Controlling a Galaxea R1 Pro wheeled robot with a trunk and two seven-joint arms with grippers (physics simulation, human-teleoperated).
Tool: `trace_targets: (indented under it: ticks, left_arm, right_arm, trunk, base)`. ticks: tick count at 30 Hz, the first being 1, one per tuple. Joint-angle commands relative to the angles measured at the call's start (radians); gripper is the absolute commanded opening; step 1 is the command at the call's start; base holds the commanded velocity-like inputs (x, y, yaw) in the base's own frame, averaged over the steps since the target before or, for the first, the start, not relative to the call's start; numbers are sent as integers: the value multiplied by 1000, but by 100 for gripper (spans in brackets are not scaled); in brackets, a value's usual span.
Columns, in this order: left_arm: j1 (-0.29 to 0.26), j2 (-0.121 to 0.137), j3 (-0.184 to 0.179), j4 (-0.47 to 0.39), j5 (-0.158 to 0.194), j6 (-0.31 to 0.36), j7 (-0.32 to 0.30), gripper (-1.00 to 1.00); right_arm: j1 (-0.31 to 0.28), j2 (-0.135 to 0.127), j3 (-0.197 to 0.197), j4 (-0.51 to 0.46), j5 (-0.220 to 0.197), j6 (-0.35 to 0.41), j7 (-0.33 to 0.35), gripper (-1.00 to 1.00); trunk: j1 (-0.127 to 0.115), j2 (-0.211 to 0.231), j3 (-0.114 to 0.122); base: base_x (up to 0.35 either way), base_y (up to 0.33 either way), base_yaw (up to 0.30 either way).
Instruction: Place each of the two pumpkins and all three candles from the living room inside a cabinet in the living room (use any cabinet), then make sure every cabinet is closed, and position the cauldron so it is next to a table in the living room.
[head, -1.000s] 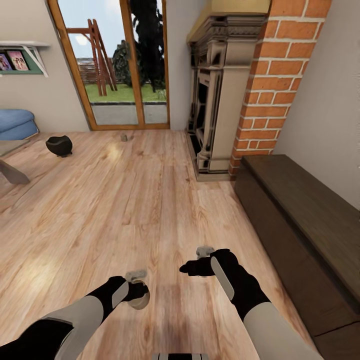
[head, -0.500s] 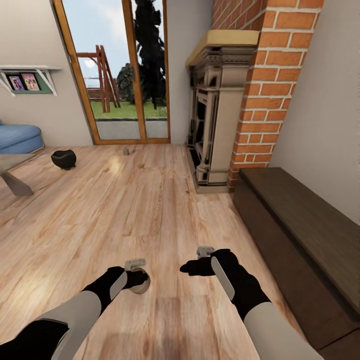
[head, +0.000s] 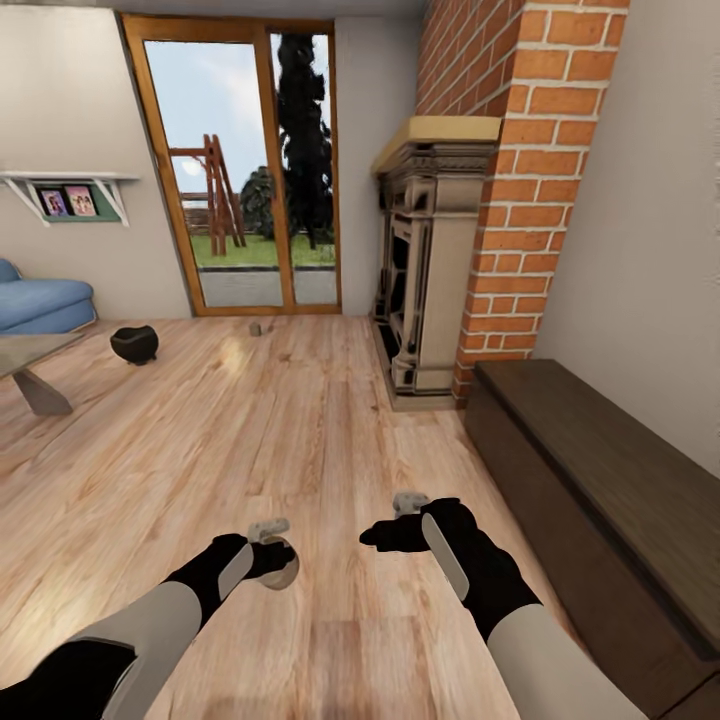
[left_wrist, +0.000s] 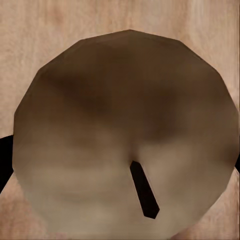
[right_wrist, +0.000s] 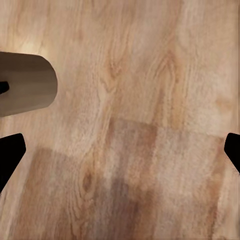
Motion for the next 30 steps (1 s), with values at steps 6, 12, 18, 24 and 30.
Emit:
trace_targets:
  ticks: [6,12,18,24,30]
  left_arm:
    - [0,1,13,-1,8,4,4,-100]
    - [0,1,17,-1,8,4,4,-100]
    - [0,1,17,-2,8,2,5,-100]
    - [0,-1,17,-1,8,1,5,-100]
    - [0,-1,17,-1,8,1,6,-100]
  right_arm:
    - [0,1,0,-1,9,4,7,100]
    - [0,1,1,-1,10,2,7,100]
    - [0,1,1,-1,8,1,7,100]
    - [0,0,-1,17,8,-26,7,100]
    - [0,1,-1,35,8,-34,7,100]
  trunk:
    - [-3,1,32]
    - [-5,3,65]
    - [-5,3,71]
    - [-5,3,72]
    - [-5,3,72]
  base:
    - [0,0,0]
    - [0,0,0]
    - [0,0,0]
    - [-27,33,0]
    - [-147,201,-76]
